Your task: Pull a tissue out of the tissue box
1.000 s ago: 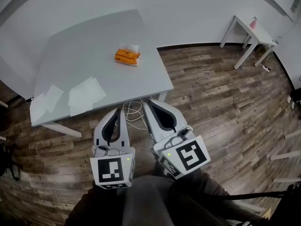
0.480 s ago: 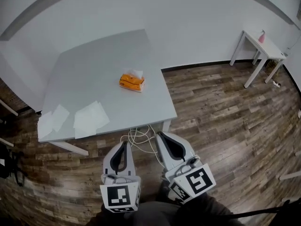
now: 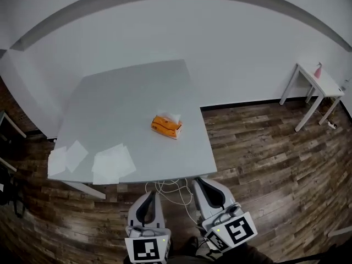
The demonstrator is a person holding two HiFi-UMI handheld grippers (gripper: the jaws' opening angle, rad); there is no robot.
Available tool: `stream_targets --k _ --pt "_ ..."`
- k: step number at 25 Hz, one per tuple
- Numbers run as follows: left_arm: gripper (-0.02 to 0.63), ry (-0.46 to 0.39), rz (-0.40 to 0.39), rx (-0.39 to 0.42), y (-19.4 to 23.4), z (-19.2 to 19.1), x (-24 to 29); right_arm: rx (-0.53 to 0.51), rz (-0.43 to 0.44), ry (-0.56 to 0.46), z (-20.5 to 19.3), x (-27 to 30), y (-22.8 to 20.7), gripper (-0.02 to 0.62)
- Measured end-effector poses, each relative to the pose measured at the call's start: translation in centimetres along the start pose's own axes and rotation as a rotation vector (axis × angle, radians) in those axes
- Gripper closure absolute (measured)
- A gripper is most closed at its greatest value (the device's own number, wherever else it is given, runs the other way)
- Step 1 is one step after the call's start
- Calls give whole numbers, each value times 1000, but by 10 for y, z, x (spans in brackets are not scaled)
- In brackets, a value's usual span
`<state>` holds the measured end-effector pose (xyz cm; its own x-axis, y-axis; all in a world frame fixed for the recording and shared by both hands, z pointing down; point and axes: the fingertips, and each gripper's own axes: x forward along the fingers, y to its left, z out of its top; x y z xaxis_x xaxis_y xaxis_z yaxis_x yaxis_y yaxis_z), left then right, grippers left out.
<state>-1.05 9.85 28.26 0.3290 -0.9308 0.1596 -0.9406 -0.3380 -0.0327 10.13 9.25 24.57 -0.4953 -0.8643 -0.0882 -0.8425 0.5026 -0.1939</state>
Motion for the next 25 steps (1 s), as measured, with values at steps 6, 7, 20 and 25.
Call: stream_targets --k 6,7,20,25 --pt "606 1 -53 -18 34 1 55 -23 -4 0 -7 62 -7 594" --pt "606 0 -62 -18 39 2 65 -24 -10 15 -11 72 -9 594" --pt "606 14 -179 -73 105 1 156 -46 -92 68 -29 185 -23 594" --pt "606 6 -202 -79 122 7 177 -66 -109 64 -22 210 -28 592"
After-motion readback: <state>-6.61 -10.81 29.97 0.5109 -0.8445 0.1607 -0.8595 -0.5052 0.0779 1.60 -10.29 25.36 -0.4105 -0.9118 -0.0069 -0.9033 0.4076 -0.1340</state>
